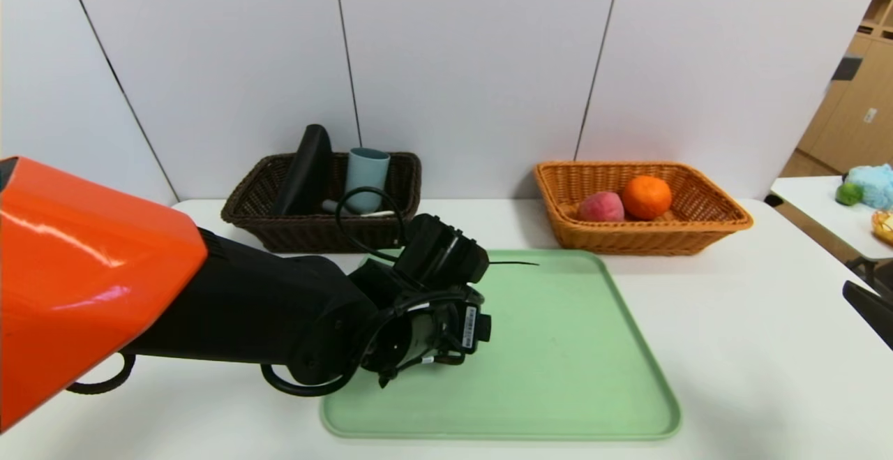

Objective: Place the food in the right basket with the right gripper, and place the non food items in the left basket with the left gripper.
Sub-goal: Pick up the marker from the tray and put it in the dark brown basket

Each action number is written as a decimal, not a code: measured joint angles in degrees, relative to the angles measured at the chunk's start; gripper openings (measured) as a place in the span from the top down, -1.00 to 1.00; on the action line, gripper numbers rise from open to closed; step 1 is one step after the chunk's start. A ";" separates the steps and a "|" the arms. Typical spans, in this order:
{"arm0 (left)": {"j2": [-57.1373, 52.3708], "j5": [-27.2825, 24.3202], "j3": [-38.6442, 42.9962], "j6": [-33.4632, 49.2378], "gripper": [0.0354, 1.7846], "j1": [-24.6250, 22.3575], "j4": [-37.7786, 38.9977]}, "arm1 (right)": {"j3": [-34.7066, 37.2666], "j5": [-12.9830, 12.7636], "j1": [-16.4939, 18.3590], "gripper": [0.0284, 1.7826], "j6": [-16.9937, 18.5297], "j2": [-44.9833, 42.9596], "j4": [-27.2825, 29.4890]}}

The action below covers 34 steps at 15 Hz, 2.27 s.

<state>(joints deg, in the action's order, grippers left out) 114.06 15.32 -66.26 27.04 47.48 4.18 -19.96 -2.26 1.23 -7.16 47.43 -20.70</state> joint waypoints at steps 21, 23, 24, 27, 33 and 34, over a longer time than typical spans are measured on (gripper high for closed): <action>-0.52 0.60 0.94 -2.01 0.82 0.65 0.56 | 0.11 -0.11 -0.02 -0.90 0.18 -0.35 0.15; -3.19 0.35 1.07 -6.90 0.82 1.11 3.06 | 0.11 -0.13 -0.02 -0.90 0.18 -0.44 0.17; -4.91 0.22 1.13 -9.84 0.82 1.17 6.01 | 0.09 -0.09 -0.02 -0.90 0.20 -0.44 0.17; -10.91 -1.02 1.45 -17.73 0.82 0.45 17.79 | 0.39 -0.11 0.00 -0.90 0.18 -0.50 0.12; -12.57 -6.16 0.72 -27.56 0.82 -17.97 34.10 | 1.08 -0.02 0.00 -0.90 -0.12 -0.55 0.04; -11.28 -7.95 0.18 -28.60 0.82 -21.44 34.82 | 1.17 -0.02 0.00 -0.90 -0.28 -0.55 0.01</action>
<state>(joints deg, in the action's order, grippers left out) 102.78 7.38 -66.07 -1.56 26.04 39.00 -18.79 -2.28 1.23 -7.44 46.89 -20.69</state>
